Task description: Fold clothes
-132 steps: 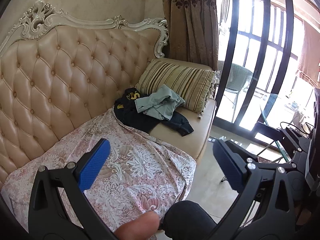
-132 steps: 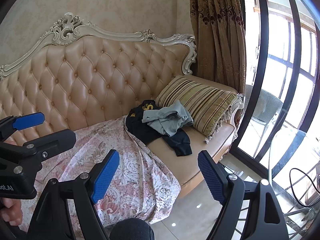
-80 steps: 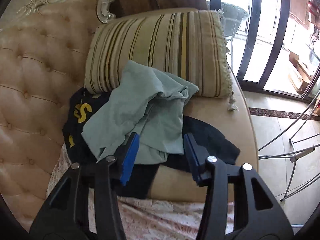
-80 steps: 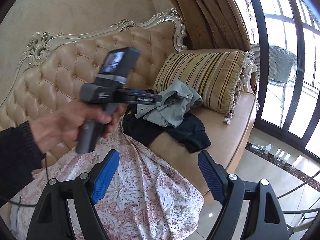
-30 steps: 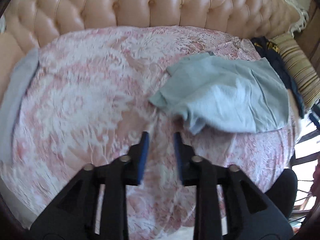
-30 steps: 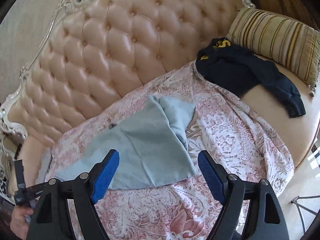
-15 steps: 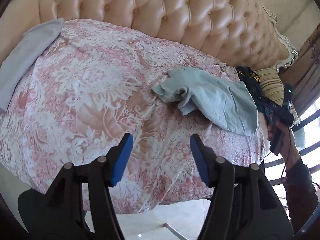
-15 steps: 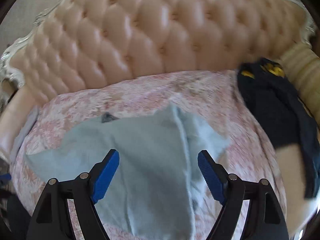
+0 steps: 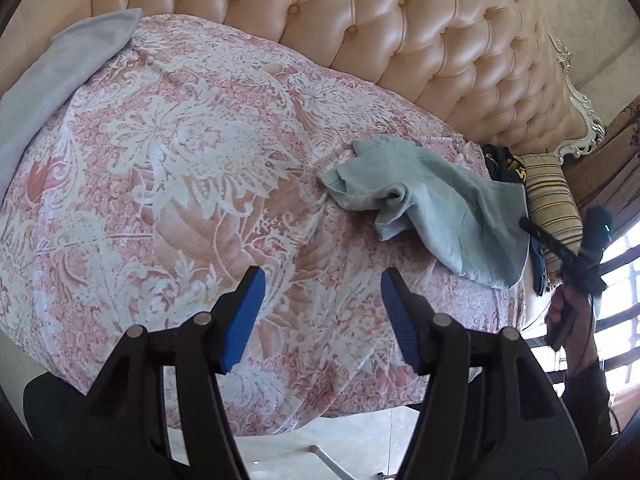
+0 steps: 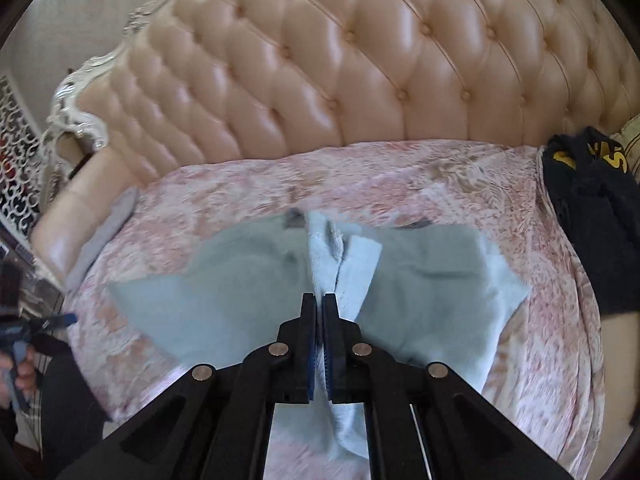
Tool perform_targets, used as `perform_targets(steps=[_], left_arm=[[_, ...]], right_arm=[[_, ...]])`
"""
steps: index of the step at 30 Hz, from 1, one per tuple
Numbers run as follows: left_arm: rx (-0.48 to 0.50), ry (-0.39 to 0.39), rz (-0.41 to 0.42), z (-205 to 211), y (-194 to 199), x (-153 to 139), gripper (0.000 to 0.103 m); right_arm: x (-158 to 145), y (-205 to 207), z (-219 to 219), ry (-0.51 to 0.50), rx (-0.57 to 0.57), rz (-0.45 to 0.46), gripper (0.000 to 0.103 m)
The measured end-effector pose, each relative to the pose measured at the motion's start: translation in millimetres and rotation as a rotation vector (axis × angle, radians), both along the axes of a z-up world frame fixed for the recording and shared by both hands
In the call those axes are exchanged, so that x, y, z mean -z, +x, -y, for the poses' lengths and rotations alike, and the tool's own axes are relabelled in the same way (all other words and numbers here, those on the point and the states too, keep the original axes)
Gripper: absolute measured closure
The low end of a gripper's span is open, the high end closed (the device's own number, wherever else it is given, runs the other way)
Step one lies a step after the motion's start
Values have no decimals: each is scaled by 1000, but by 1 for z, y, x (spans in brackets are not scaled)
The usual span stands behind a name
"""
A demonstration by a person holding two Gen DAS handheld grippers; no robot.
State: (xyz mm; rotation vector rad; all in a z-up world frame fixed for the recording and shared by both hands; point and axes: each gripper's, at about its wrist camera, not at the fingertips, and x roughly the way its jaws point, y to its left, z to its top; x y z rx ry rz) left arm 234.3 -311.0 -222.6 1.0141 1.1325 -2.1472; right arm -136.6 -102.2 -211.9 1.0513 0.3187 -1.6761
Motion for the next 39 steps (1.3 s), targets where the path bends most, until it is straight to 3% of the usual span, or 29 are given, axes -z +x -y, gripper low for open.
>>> perform_targets(steps=[3,7,12,15,18,22,23,25,26,27,31,34,35,36,37,39], left_arm=[[15,1,-16,-4,-4,-2,39],[35,3,-38,-9,-10,-4,40],[54,15,-65,-15,-18,-6,39],[72,25,-75,-17,-27,-4,39],[83,41,-81,-16,-38,-1,39],[94,67,-104,-11,-62,-2,39],[94,67,-102,-10,-70,-3,39],[100,72,-117,-10,-83,-9,39],[106,70,-127,-12,-87,-13,39],[115,61,-134,-15,-89,-18,39],[143,35,-131,-23,-93,-24,39],[150,45,-115,-22,-98,-17,39],[152,49,-110,-22,-99,-15,39],[153,54,-105,-22,-101,-13,39],[155,59,-100,-22,-103,-10,39],[158,68,-91,-21,-106,-5,39]], right_arm=[[-13,34,-18,-43,-44,8,100],[-16,105,-57,-19,-101,75,100],[-8,162,-117,127,-90,94,100],[6,162,-144,213,-55,140,100],[13,151,-155,290,8,53,95],[-20,125,-144,227,99,-86,95],[-26,116,-129,226,103,-164,88],[-27,96,-94,243,105,-306,48],[-19,82,-70,258,114,-366,19],[-11,70,-46,257,107,-413,17],[39,39,29,438,18,-666,17],[71,33,48,561,-83,-791,24],[72,25,48,570,-77,-780,54],[73,18,49,578,-71,-769,96],[72,9,48,579,-56,-755,93],[38,-22,30,457,125,-663,94]])
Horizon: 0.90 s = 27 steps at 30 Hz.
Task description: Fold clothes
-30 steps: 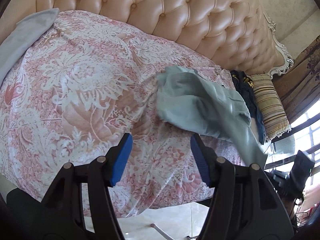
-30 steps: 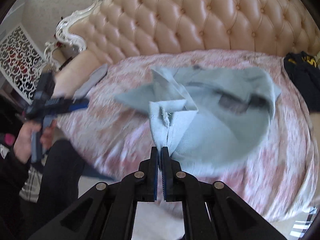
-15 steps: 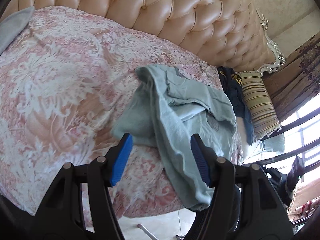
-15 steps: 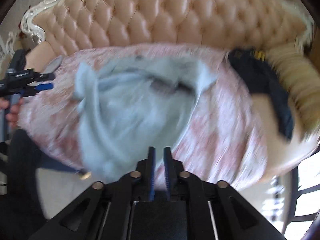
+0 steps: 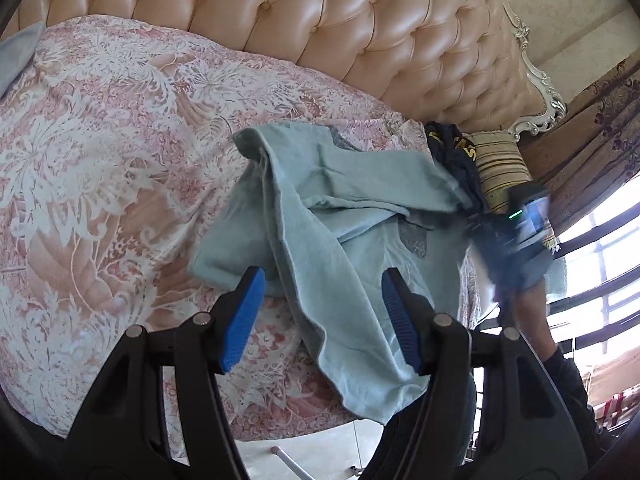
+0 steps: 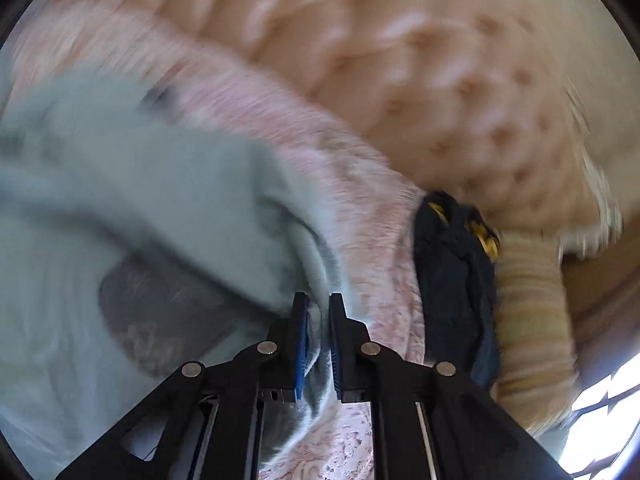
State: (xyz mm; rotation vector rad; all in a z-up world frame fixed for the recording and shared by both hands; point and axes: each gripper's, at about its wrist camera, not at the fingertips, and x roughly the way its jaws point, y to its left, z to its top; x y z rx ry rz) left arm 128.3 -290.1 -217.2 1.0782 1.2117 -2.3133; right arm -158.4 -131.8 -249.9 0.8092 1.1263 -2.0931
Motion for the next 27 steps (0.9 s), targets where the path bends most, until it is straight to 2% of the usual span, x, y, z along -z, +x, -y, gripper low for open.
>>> perform_targets(steps=[1,3,5,7,10,13,14,16,19,20,22,25,27], left_arm=[[2,4,5,0,-2,2,39],[14,6,1,-1,-7,3,39],[30,6,-10,-5,-12,1,39],[47,7,-21,-10,-16,-2,39],[71,9,-38,-16,-22,-6,39],[85,15,-75,-22,-23,-16,39],[86,13,-92,-24,-22,-21,39],[77,5,-120,-26,-19,-30,39],[53,5,-145,-22,-13,-38,38],[47,5,-149,-21,-11,-38,37],[41,6,-149,-18,-9,-37,35],[61,22,-149,-13,-19,-30,34],[98,56,-139,-6,-50,-20,34]], right_arm=[[-20,-19,-15,-111,86,26,94],[-65,-61,-67,-443,323,154,94],[-94,-76,-113,-672,446,218,94],[-134,-67,-137,-783,426,173,94],[-205,-50,-147,-890,324,137,94],[-285,-39,-138,-987,180,157,94],[-311,-31,-132,-1023,131,153,100],[-368,-18,-127,-1071,49,101,102],[-427,11,-105,-1058,-55,59,102],[-435,19,-95,-1049,-78,63,102],[-432,36,-77,-1006,-99,60,102],[-389,46,-50,-919,-90,101,102],[-333,35,-35,-860,-46,183,101]])
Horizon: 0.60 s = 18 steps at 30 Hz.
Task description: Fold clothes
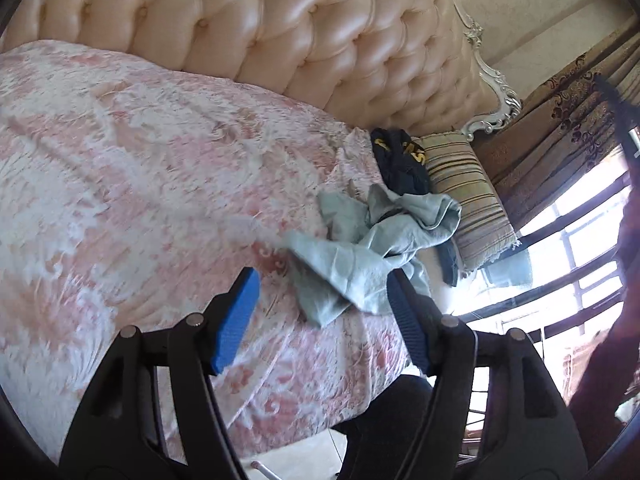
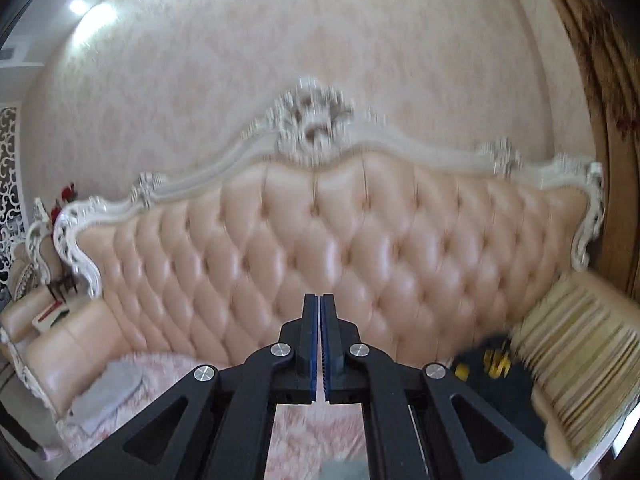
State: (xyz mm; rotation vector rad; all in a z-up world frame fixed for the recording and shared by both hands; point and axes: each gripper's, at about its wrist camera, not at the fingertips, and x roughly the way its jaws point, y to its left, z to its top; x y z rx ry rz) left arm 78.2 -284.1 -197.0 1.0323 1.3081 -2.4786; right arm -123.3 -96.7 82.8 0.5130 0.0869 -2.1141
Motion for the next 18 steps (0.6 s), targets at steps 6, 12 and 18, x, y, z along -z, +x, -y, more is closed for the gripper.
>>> perform_targets(steps=[6,12,18], left_arm=[[135,121,70,24,-113,38,34],[187,147,227,18,-195,78,35],[262,31,332,-19,-229,86,43]], right_arm=[[172,-32,-6,185,62,242,99],[283,-75,-25,425,148,282,82],[309,-83,-12,686,163,-1,17]])
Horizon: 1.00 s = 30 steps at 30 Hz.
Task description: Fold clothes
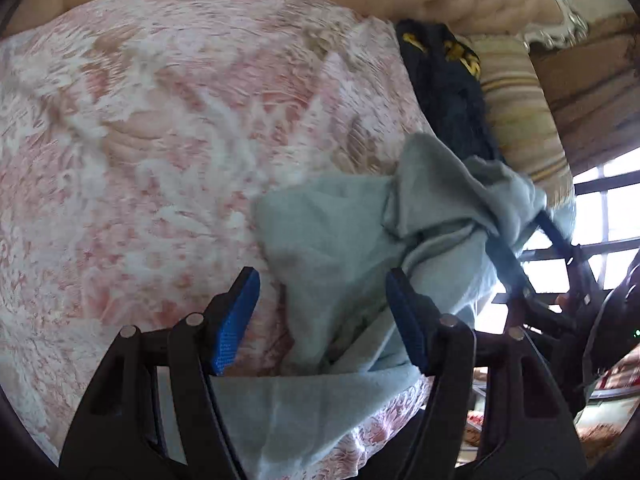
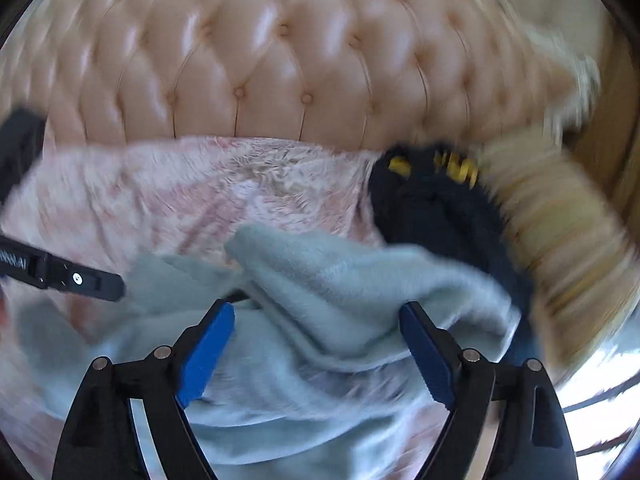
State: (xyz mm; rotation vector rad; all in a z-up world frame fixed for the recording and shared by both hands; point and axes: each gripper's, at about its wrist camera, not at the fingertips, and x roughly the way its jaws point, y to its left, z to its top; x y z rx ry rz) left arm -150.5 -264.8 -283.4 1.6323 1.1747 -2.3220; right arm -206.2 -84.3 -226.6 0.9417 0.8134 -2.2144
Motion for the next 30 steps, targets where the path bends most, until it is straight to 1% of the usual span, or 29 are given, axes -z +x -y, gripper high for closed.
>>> perform_targets(steps=[2,3,5,6,8,10,11,12,13,14,17,19,20,22,24,25,27,30], left_arm=[[12,-20,15,-6,-4,1,54],[13,-24,22,-8,-5,2,54],[15,-31,35,-11,-7,4,54],[16,-35,42,-12,-8,6,54],[19,-42,55,-16,-11,8,54],[33,-58,60,-19,-16,10,55],[34,-64,52,-19,-16,8,87],[23,-65,31,-16,-12,2,97],[12,-66,9,-13,-9,-5,97],[0,-67,-12,-10,-5,-11,97],[-36,-73,-85,0,9,-33,97],[-66,-96,-171,10,34,-66,97],[-64,-114,-207,10,49,-82,97],[-62,-146,-272,11,82,-111,97],[-71,-152,-311,10,121,-126,97],[-83,-149,-315,9,143,-128,97],[-121,-137,-293,9,177,-121,97],[-199,-113,-249,5,232,-101,97]], right_arm=[[3,7,9,104,-81,-117,17],[5,9,14,156,-125,-169,17],[7,8,21,216,-205,-229,17],[8,4,23,229,-240,-213,17],[10,-9,26,238,-264,-185,17],[17,-27,29,256,-265,-106,17],[20,-35,30,264,-265,-64,22],[23,-42,29,270,-253,-9,51],[26,-49,27,271,-221,10,83],[27,-55,24,268,-186,24,97],[-6,-70,-4,154,-26,-24,97],[-36,-69,-27,73,66,-79,97],[-55,-66,-40,26,101,-101,97],[-79,-57,-59,-37,135,-113,97],[-92,-44,-75,-68,161,-114,97],[-91,-37,-82,-71,168,-102,97],[-87,-25,-94,-77,184,-77,97],[-78,-6,-109,-81,209,-33,97]])
